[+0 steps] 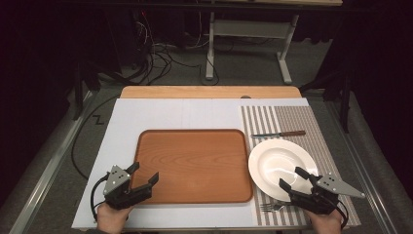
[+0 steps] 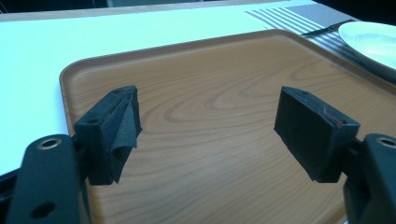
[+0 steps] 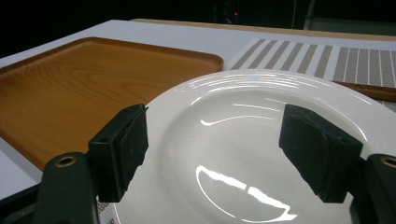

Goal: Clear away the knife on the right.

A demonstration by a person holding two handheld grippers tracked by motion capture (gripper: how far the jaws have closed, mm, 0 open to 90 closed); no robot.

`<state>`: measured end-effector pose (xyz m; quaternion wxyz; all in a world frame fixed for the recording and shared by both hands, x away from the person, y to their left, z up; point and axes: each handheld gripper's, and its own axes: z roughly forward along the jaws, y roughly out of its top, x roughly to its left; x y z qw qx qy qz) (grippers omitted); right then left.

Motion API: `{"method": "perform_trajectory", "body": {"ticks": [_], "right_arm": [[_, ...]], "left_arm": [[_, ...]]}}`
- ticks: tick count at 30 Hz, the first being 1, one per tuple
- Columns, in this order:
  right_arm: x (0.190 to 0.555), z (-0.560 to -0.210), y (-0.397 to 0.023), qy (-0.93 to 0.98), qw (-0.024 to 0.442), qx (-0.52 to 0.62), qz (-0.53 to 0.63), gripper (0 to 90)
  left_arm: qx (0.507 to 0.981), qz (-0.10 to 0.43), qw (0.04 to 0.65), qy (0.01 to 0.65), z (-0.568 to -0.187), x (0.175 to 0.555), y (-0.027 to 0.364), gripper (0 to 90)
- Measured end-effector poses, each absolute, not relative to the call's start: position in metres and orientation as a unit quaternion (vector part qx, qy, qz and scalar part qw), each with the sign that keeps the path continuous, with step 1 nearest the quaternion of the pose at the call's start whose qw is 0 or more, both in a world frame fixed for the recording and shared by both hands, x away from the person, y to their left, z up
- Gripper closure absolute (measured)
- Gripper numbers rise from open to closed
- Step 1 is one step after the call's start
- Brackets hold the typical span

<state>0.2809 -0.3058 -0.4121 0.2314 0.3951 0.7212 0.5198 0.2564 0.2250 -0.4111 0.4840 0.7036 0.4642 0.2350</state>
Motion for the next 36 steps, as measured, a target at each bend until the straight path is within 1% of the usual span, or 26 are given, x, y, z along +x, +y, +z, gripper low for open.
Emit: {"method": "perform_trajectory", "body": {"ticks": [11,15,25,31,36], "right_arm": [[0.2813,-0.4116,-0.3081,0.714,0.237,0.41,0.515,22.9],[0.2794,-0.4099,-0.3133,0.697,0.252,0.425,0.52,23.9],[0.2805,-0.4087,-0.3124,0.702,0.26,0.43,0.505,24.6],[0.2812,-0.4068,-0.3085,0.713,0.261,0.43,0.489,25.1],[0.2827,-0.4032,-0.3053,0.728,0.244,0.435,0.47,26.6]], "left_arm": [[0.704,0.235,0.483,0.464,-0.4112,0.2563,0.2246,23.7],[0.699,0.242,0.486,0.466,-0.4101,0.2552,0.2251,23.9],[0.699,0.242,0.486,0.466,-0.4103,0.2558,0.2252,23.9],[0.695,0.242,0.487,0.47,-0.4103,0.256,0.227,23.9],[0.696,0.241,0.485,0.472,-0.4106,0.2563,0.2271,23.9]]}}
